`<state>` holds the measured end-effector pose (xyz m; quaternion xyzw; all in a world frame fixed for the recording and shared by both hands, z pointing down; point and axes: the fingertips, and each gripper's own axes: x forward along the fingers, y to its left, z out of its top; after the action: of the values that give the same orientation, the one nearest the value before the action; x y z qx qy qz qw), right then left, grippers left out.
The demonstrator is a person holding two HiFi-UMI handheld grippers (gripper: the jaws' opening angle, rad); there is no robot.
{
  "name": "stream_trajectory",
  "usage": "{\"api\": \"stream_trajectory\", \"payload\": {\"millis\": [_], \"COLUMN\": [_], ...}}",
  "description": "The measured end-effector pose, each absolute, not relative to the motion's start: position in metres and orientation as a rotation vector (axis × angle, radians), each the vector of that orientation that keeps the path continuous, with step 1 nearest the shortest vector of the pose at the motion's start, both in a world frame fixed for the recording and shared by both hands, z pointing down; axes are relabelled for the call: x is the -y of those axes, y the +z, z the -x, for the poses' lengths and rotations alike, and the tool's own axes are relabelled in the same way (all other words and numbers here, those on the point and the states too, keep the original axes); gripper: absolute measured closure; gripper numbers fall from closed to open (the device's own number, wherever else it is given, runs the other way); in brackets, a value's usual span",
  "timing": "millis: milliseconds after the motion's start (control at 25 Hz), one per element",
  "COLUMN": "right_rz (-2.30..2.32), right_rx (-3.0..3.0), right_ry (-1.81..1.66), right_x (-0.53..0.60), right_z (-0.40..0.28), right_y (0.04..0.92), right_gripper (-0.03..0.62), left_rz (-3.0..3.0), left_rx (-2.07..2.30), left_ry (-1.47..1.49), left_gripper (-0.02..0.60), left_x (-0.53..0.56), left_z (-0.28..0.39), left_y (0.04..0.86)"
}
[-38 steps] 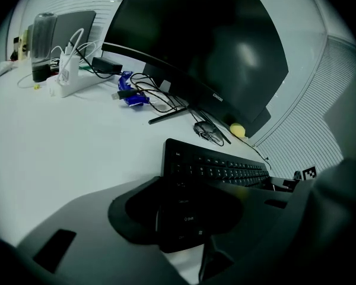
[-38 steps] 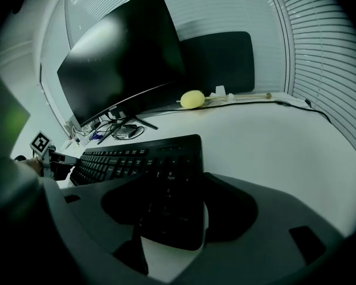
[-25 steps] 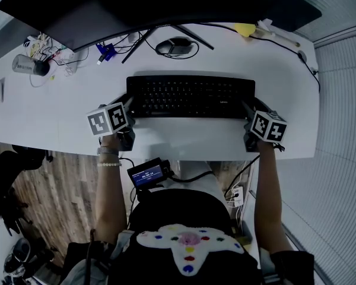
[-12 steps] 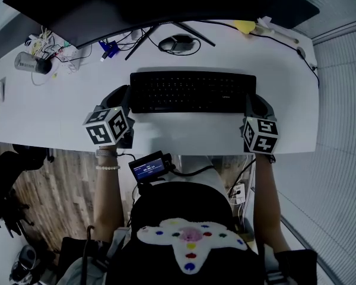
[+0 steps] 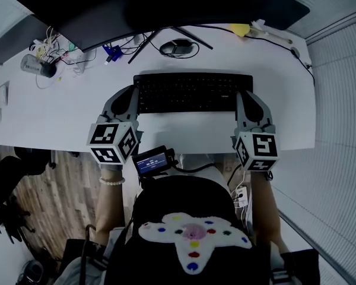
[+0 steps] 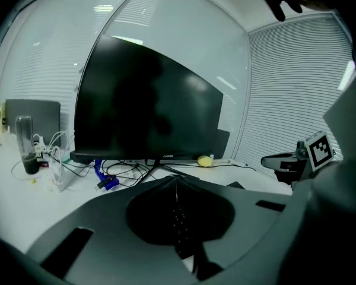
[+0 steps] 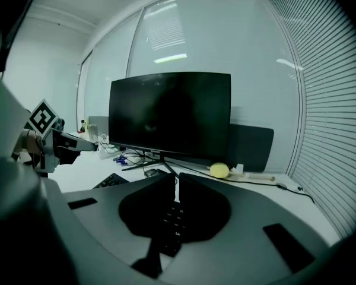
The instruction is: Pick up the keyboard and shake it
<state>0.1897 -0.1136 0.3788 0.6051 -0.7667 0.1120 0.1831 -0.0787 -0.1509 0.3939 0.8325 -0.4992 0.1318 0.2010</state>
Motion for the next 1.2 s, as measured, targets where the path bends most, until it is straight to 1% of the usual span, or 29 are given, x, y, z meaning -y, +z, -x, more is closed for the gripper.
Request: {"api": "stream_trajectory", "payload": {"millis": [280, 600, 1200], "right_rz": [-1.709, -1.748, -1.745], "right_rx": [2.270, 2.319, 2.324], "right_ry": [0.182, 0.119, 0.105], "right_x": [0.094, 0.073, 0.063], "right_z": [-0.169, -0.160, -0.148], "right_y": [0.327, 0.292, 0.290], "right_gripper": [0.549, 0.551, 0.553], "left_rz": [-2.525, -2.647, -2.740], "left_rx": [1.393, 1.373, 1.369], "left_ry": [0.419, 0.417, 0.472], "left_gripper": [0.563, 0.563, 0.563], "left_x": [0.122, 0.099, 0.090], "left_z": [0.055, 0.037, 0.028], "left_y": [0.345, 0.317, 0.308]}}
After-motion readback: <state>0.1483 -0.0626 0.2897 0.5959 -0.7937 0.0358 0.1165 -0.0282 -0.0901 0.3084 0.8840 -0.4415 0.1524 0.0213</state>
